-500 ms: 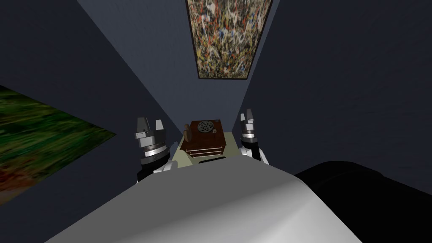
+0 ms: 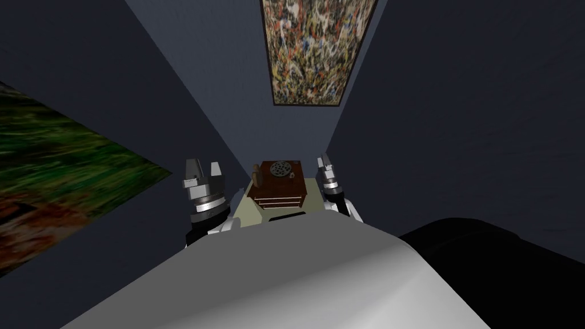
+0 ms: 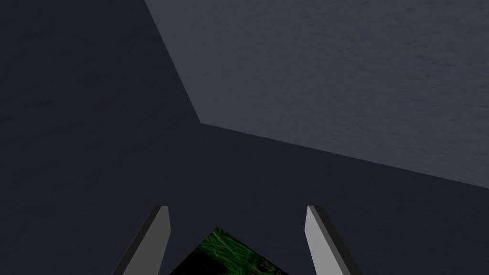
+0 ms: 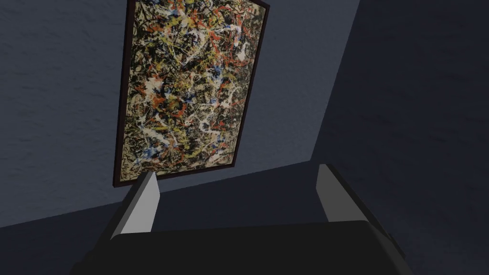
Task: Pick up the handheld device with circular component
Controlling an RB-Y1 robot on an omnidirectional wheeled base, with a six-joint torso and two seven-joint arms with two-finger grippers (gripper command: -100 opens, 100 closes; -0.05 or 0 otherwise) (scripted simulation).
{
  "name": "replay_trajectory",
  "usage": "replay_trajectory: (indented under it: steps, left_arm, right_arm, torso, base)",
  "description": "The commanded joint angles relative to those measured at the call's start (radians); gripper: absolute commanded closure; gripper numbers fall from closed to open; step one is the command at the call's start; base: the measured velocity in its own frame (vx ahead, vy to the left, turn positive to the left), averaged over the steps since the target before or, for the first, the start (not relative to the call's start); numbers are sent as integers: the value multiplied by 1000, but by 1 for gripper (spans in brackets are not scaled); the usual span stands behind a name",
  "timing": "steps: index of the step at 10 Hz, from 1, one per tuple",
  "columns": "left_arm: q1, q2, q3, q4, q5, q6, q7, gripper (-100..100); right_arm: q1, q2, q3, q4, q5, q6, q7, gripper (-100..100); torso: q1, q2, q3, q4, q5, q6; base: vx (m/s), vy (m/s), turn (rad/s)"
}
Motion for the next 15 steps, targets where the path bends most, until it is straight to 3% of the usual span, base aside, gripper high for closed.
replay_trajectory:
  steps: [1,4,5,7,8,10,12,14,15]
  left_arm:
    - [0,0,0,0,0,0,0,0]
    - [0,0,0,0,0,0,0,0]
    - [0,0,0,0,0,0,0,0]
    - [0,0,0,0,0,0,0,0]
    - [0,0,0,0,0,0,0,0]
    - [0,0,0,0,0,0,0,0]
    - [0,0,0,0,0,0,0,0]
    - [0,0,0,0,0,0,0,0]
    - [0,0,0,0,0,0,0,0]
  right_arm:
    - [11,-35,35,29,45,-4,-31,-100]
    - [5,-120,88,123,131,-1,-105,-100]
    - [5,-120,88,123,140,-1,-105,-100]
    - [-3,-182,124,203,205,3,-162,-100]
    - [-3,-182,124,203,214,3,-162,-100]
    - [-15,-242,161,272,287,8,-221,-100]
    - [-23,-281,180,329,330,11,-257,-100]
    - [-23,-281,180,339,337,11,-257,-100]
    - [-30,-316,199,376,380,13,-291,-100]
  torso:
    - [0,0,0,0,0,0]
    - [-1,0,0,0,0,0]
    - [-2,-2,-1,0,0,0]
    - [-1,-3,-2,-1,0,0]
    - [-1,-3,-2,-1,0,0]
    - [-1,-5,-3,-1,0,0]
    - [-1,-5,-3,-1,0,0]
    - [-1,-6,-4,-1,0,1]
    - [-1,-7,-4,-1,0,1]
  base:
    - [-101,-10,201]
    - [-87,-29,254]
    - [-49,-25,88]
    - [-60,-11,304]
    - [-42,-19,106]
    - [-34,-6,297]
    - [-22,-8,267]
    - [-5,-7,65]
    - [-2,1,274]
